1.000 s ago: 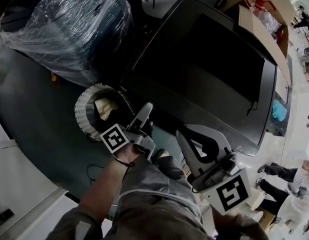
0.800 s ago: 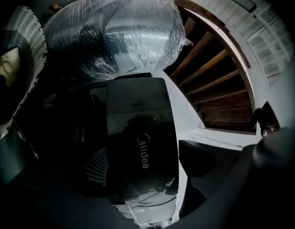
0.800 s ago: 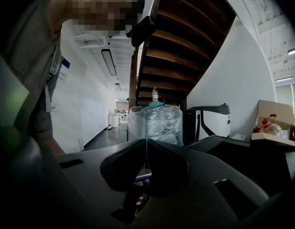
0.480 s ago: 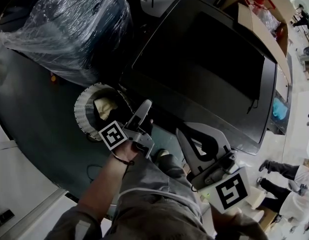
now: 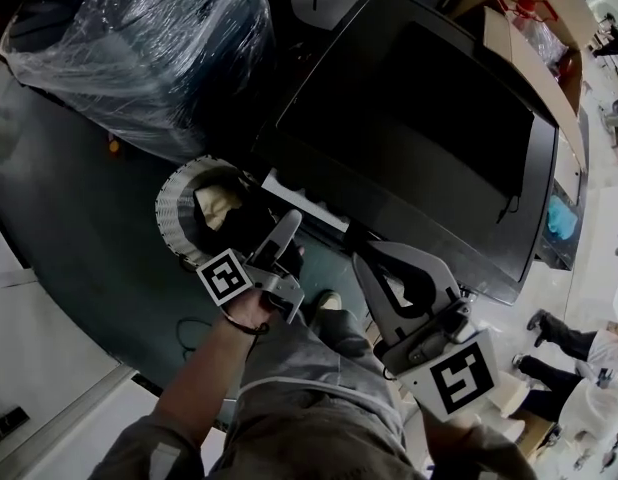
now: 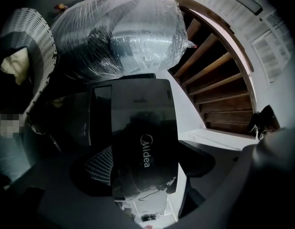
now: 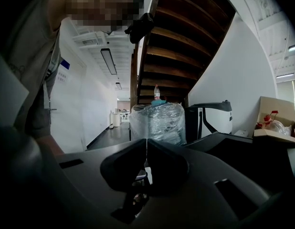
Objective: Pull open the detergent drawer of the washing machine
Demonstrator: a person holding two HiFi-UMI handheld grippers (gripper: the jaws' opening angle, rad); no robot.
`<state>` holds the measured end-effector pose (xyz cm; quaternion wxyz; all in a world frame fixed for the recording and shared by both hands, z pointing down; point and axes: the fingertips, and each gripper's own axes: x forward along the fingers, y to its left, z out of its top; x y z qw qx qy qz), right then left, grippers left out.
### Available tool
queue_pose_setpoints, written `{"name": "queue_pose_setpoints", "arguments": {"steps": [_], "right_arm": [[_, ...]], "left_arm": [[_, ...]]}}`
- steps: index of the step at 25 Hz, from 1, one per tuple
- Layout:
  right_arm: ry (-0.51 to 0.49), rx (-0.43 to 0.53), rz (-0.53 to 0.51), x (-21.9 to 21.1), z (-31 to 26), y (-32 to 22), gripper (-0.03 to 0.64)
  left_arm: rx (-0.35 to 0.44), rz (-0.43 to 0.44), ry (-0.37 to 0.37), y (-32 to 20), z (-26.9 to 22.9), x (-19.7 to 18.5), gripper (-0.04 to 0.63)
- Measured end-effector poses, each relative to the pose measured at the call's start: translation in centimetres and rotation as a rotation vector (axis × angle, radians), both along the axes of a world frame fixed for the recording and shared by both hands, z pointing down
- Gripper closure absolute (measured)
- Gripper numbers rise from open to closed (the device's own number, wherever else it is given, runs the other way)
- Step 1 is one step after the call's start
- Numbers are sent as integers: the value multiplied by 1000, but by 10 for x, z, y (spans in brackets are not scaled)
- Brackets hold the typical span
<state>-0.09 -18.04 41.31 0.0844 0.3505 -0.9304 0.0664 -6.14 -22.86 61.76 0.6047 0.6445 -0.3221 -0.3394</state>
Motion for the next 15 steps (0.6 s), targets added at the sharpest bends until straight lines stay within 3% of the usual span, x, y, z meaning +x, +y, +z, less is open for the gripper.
{"name": "queue_pose_setpoints", "arguments": {"steps": [15], "right_arm": [[0, -62, -40, -15, 3, 29, 583]], "left_arm": [[-71, -28, -7, 66, 2, -29, 173]]}}
